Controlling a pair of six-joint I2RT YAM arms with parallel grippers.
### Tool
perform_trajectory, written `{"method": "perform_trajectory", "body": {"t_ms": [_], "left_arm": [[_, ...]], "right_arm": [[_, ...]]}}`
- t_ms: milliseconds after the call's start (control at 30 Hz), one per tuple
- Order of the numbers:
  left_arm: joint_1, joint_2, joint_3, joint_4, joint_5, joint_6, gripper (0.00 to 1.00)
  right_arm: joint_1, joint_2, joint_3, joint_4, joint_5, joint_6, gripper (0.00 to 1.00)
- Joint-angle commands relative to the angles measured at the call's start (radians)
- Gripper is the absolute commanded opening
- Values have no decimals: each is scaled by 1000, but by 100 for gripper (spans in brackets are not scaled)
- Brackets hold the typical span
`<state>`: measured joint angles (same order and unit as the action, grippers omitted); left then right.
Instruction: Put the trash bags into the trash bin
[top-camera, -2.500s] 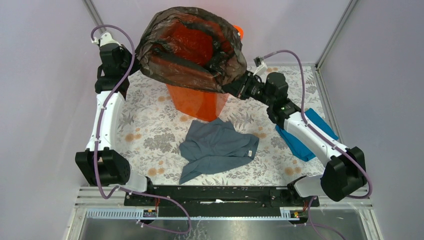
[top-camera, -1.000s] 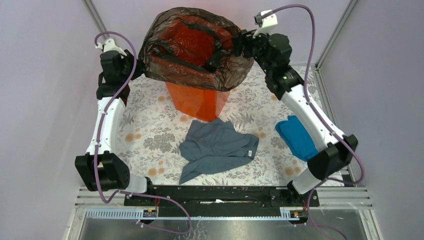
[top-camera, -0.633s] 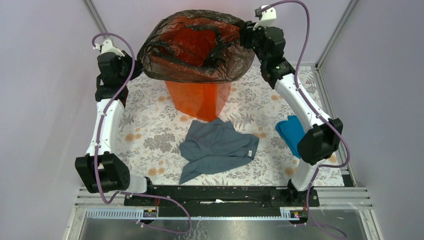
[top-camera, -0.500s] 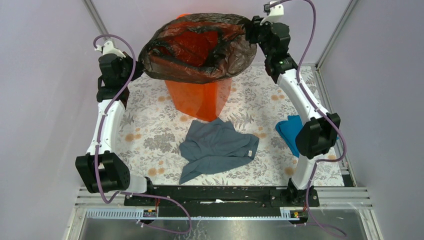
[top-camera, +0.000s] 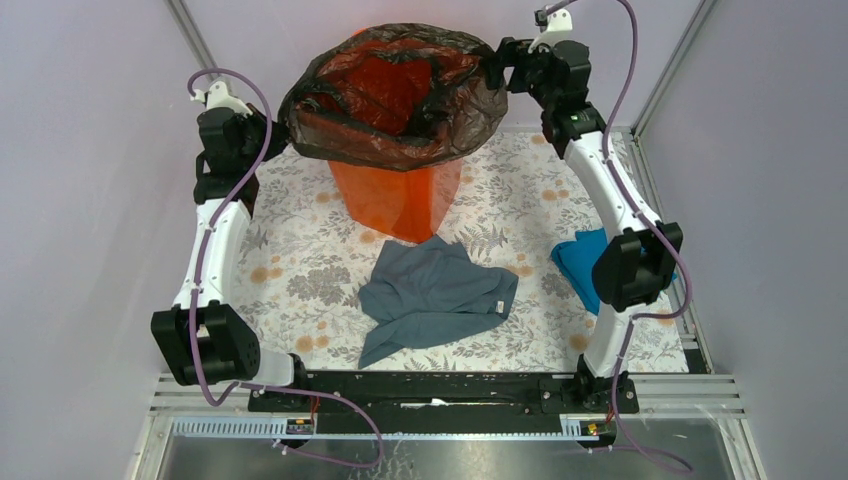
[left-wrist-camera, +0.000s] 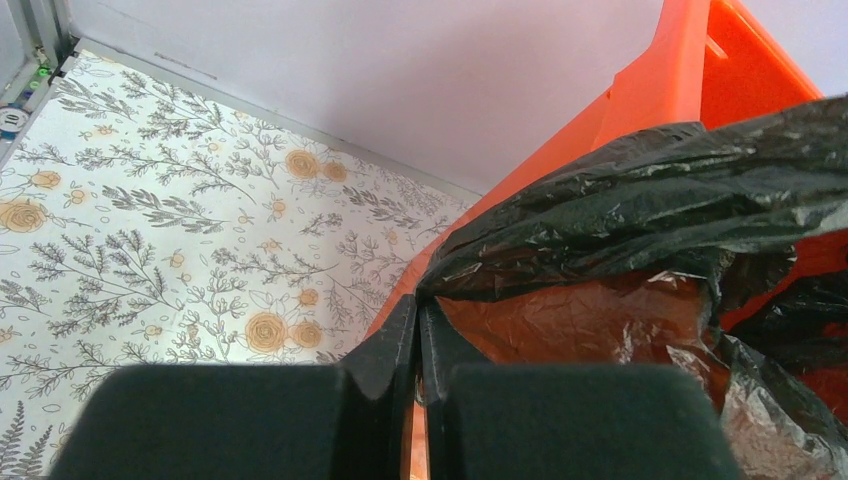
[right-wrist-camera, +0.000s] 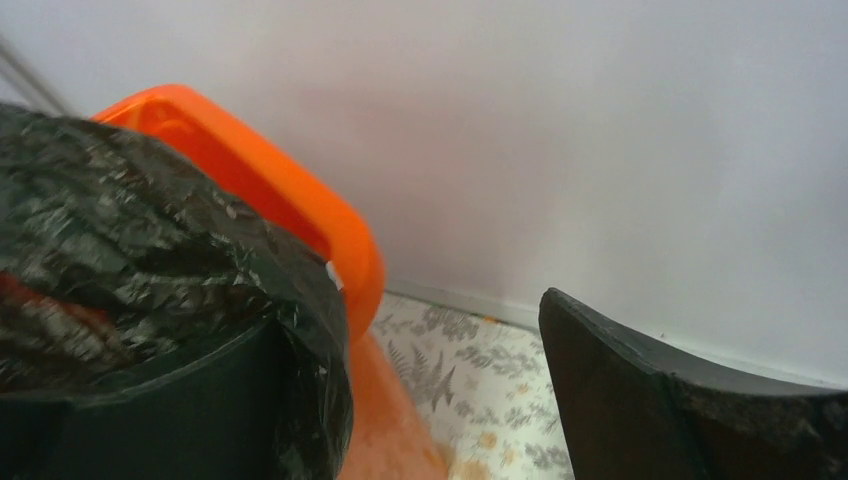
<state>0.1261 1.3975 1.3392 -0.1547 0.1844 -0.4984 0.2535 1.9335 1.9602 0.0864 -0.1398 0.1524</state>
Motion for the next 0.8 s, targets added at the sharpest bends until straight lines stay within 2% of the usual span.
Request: {"method": "perform_trajectory", "body": {"t_ms": [0,200,267,333,467,600,700,767], "left_arm": [[3,-5,-6,64,27,-8,6],[4,-8,-16,66,15,-2,5],[5,0,-16,66,15,-7,5],[6,11,-15,66,24,-26,4],[3,37,-24,89,69,-67,2],[1,41,-30,90,63,-71,2],[-3,48,-28,89,68,-74,1],[-6,54,-28,89,71,-80,1]], "right_arm": [[14,-158,-61,-40,-72,22,90],[3,-207,-150,2,-74,61,92],[-5,-197,-164,34,-73,82,89],[-13,-176,-165,65,-71,103,81],[-23,-118,-165,168,-72,145,54],[-24,-22,-140,291,-77,169,38],[-26,74,-47,317,-115,196,23],[-26,135,1,349,-131,225,20]]}}
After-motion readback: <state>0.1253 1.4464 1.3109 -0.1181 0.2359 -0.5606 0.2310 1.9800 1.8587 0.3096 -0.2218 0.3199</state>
